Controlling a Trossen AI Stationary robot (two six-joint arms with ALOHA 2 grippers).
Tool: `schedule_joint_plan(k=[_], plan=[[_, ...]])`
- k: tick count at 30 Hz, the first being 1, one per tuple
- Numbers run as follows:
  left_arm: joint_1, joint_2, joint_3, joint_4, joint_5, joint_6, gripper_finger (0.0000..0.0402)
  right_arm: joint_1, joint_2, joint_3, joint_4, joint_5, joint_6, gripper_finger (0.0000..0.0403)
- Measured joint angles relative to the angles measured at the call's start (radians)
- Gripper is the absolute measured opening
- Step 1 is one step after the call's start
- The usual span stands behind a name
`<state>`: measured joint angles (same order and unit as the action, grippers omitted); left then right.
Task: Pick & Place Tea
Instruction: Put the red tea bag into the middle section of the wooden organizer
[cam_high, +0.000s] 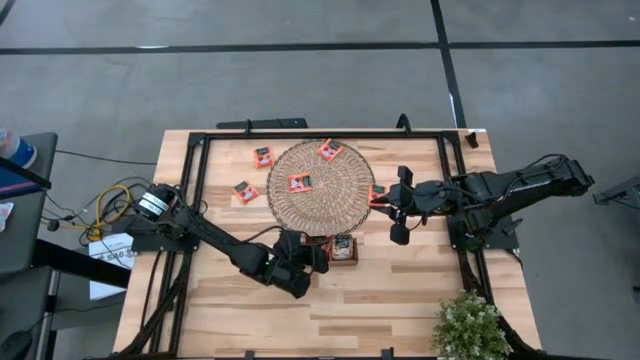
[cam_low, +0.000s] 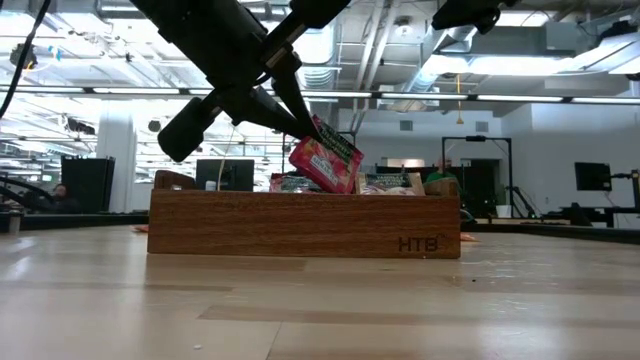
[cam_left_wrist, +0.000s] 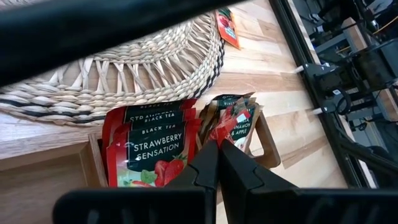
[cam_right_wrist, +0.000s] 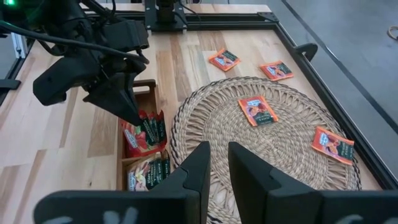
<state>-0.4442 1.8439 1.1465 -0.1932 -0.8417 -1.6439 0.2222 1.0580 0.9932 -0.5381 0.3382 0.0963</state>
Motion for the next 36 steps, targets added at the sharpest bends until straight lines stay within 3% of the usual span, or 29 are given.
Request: schedule_joint_plan(k=[36], plan=[[0.000, 0.000, 0.000, 0.023, 0.009, -0.001, 0.0000, 0.000, 0.000, 0.000, 0.000, -0.002, -0.002, 0.0049]])
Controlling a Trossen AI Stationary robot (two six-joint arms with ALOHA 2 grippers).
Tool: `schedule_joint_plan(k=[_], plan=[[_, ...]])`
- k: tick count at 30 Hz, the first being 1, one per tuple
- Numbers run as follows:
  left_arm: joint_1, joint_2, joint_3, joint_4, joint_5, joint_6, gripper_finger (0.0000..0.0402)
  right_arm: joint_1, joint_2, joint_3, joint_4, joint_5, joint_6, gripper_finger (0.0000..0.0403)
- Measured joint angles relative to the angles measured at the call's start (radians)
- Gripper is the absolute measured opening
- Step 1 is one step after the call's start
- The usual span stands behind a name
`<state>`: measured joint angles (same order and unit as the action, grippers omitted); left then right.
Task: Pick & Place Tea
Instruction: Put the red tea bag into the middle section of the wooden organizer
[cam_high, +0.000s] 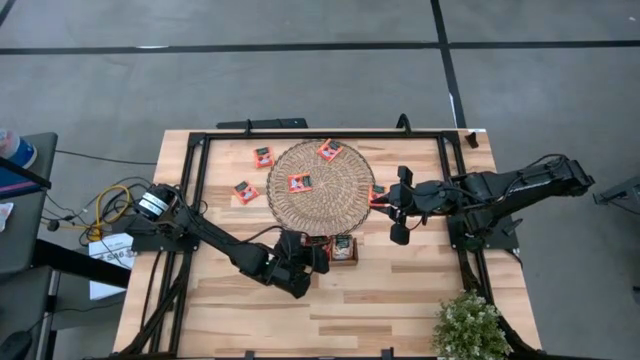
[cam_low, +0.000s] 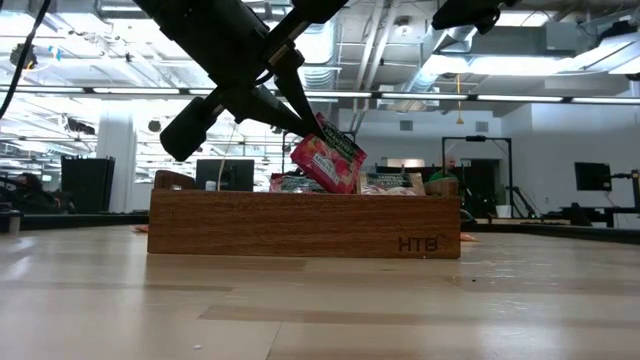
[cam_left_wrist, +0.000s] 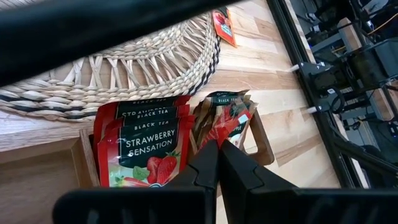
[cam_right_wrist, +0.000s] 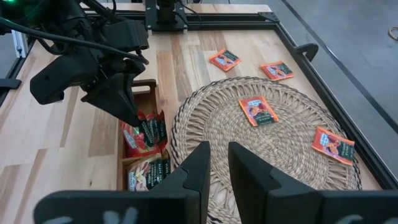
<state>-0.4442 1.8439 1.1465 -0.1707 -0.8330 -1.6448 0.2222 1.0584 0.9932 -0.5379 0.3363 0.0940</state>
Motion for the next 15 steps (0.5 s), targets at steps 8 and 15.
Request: schedule_joint_plan(k=[8, 15], plan=[[0.000, 0.000, 0.000, 0.000, -0.012, -0.026, 0.0000, 0.000, 0.000, 0.000, 0.000, 0.000, 0.000, 0.0049], [0.000, 0.000, 0.000, 0.000, 0.005, -0.024, 0.0000, 0.000, 0.000, 0.000, 0.000, 0.000, 0.000, 0.0049]])
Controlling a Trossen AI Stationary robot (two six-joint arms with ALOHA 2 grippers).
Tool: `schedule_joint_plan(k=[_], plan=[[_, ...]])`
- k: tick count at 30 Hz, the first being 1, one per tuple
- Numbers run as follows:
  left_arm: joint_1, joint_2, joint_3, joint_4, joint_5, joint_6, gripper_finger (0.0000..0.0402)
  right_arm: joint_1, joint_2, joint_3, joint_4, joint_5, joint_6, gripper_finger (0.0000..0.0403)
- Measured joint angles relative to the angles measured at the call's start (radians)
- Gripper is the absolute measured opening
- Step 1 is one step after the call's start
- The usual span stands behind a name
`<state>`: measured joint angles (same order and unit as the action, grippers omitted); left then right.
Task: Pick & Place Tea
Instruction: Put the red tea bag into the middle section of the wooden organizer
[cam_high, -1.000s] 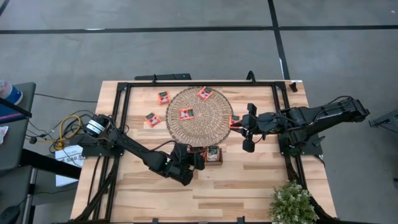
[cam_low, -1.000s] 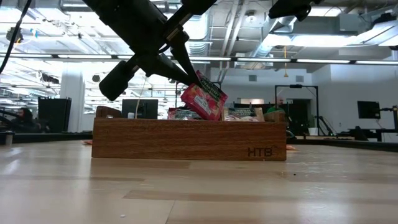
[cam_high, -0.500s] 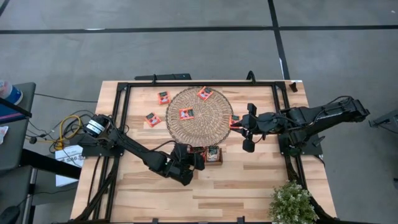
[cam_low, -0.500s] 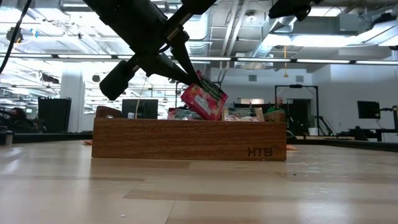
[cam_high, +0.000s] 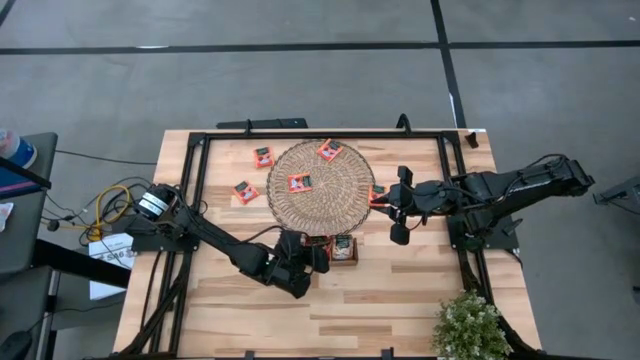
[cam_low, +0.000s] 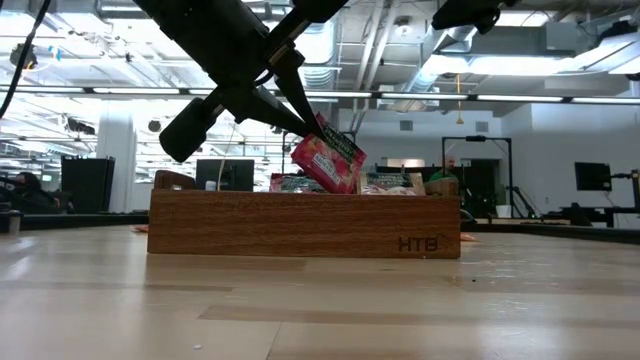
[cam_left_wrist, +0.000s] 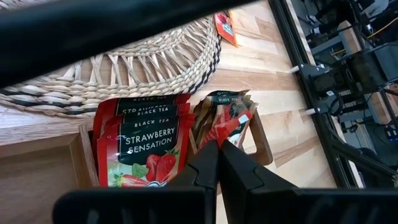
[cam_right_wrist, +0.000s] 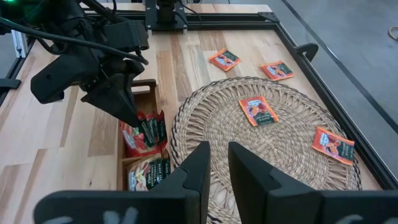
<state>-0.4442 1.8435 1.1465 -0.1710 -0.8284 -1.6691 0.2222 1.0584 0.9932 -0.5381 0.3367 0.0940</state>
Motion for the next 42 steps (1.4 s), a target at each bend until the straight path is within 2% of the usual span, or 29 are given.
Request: schedule_joint_plan(k=[21, 33, 42], plan=[[0.000, 0.000, 0.000, 0.000, -0.048, 0.004, 0.0002, 0.000, 0.000, 0.000, 0.000, -0.024, 0.001, 0.0049], [0.000, 0.000, 0.000, 0.001, -0.054, 0.008, 0.0074, 0.000, 0.000, 0.000, 0.000, -0.025, 0.000, 0.0049], [0.000, 0.000, 0.000, -0.025, -0.055, 0.006, 0.0086, 0.000, 0.000, 0.000, 0.000, -0.027, -0.015, 0.0049]])
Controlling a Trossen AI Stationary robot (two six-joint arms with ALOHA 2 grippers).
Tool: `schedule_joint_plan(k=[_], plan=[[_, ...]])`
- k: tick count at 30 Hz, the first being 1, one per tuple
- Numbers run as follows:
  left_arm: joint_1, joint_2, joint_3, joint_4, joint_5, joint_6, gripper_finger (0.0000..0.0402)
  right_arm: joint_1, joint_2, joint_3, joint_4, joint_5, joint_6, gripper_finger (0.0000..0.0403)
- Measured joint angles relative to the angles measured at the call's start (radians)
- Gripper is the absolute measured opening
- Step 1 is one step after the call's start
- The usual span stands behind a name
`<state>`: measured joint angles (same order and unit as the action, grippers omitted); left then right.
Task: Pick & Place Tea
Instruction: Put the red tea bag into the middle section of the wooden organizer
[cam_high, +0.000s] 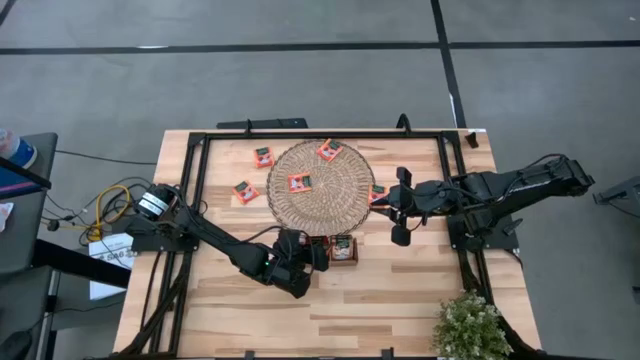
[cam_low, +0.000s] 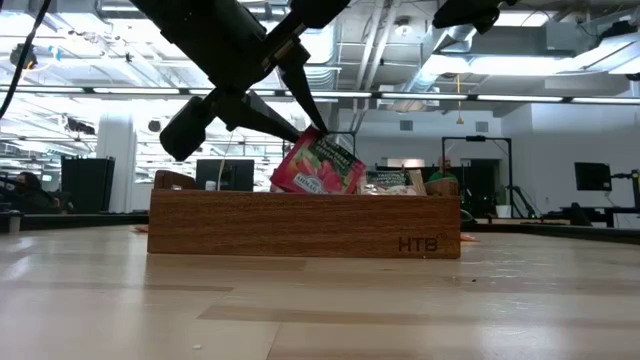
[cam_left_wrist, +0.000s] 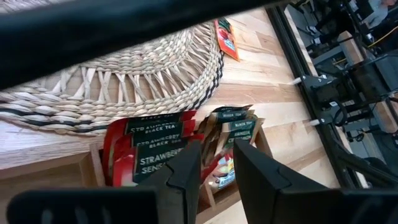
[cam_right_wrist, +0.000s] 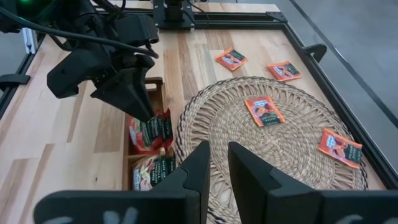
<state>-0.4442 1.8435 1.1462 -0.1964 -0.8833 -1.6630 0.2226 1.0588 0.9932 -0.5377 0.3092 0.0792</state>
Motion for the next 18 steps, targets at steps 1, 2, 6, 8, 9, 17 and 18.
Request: schedule_joint_plan(k=[1, 2, 6, 8, 9, 17, 18], plan=[[0.000, 0.000, 0.000, -0.005, -0.001, 0.000, 0.0086, 0.000, 0.000, 0.000, 0.000, -0.001, 0.000, 0.0049], [0.000, 0.000, 0.000, -0.008, -0.002, 0.000, 0.0086, 0.000, 0.000, 0.000, 0.000, -0.005, -0.001, 0.0049], [0.000, 0.000, 0.000, -0.009, -0.033, 0.037, 0.0086, 0.000, 0.000, 0.000, 0.000, -0.021, -0.001, 0.0049], [0.000, 0.000, 0.000, -0.008, -0.058, 0.053, 0.0086, 0.000, 0.000, 0.000, 0.000, -0.022, -0.001, 0.0049], [0.000, -0.002, 0.000, -0.009, -0.069, 0.062, 0.0086, 0.000, 0.000, 0.000, 0.000, -0.022, -0.001, 0.0049], [0.000, -0.055, 0.000, -0.011, -0.081, 0.221, 0.0086, 0.000, 0.000, 0.000, 0.000, -0.023, -0.006, 0.0049], [0.000, -0.057, 0.000, -0.010, -0.077, 0.235, 0.0086, 0.000, 0.000, 0.000, 0.001, -0.023, -0.009, 0.0049]])
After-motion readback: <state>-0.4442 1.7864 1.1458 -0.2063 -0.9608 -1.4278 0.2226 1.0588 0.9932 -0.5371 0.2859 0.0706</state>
